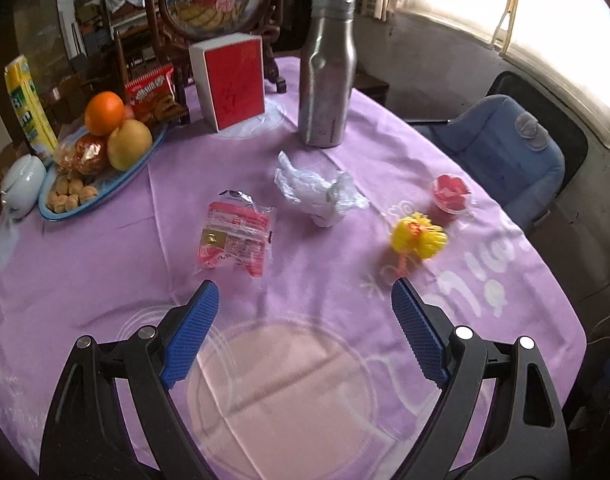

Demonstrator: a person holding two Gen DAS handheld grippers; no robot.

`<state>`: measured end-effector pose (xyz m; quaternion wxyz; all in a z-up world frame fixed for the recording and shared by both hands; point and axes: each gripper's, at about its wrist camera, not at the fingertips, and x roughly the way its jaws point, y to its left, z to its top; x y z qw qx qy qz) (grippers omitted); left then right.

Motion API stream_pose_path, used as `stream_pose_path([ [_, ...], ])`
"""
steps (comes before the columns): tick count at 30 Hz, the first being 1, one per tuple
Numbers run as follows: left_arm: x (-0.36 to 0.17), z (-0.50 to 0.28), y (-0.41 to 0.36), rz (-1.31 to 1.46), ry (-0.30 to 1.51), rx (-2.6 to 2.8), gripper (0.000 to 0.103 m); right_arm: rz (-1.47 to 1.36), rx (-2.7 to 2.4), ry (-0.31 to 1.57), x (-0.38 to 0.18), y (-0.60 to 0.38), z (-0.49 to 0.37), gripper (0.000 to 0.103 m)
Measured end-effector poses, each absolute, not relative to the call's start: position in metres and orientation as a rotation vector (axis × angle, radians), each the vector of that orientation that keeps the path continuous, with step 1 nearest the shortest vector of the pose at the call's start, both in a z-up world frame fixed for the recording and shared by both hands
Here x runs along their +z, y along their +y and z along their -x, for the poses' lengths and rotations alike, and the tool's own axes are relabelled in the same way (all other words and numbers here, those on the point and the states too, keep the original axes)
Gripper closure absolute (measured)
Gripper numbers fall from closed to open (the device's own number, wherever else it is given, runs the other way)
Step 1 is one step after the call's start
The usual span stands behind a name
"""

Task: Collect trash
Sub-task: 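Grasp the red-and-gold snack bag with the left tool and lift it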

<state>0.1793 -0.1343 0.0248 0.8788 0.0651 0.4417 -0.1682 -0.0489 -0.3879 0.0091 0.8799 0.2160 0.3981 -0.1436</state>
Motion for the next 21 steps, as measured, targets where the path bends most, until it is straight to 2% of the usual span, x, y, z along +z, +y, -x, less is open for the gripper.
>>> stream_pose_path([
  [9, -0.007, -0.231, -0.108, -0.165, 0.991, -0.226, 0.017, -0.437, -0.164, 0.816, 0.006, -0.365, -0.028, 0.006],
  [18, -0.051, -0.281, -0.114, -0.182, 1.071, -0.160, 0.018, -0.424, -0.107, 0.908, -0.032, -0.345, -0.054, 0.006],
  [19, -0.053, -0.282, -0.115, -0.184, 1.065, -0.159, 0.020, -0.426, -0.115, 0.913, -0.034, -0.346, -0.054, 0.006],
  [21, -0.056, -0.283, -0.118, -0.194, 1.057, -0.172, 0.044, -0.437, -0.127, 0.918, -0.037, -0.350, -0.054, 0.006],
])
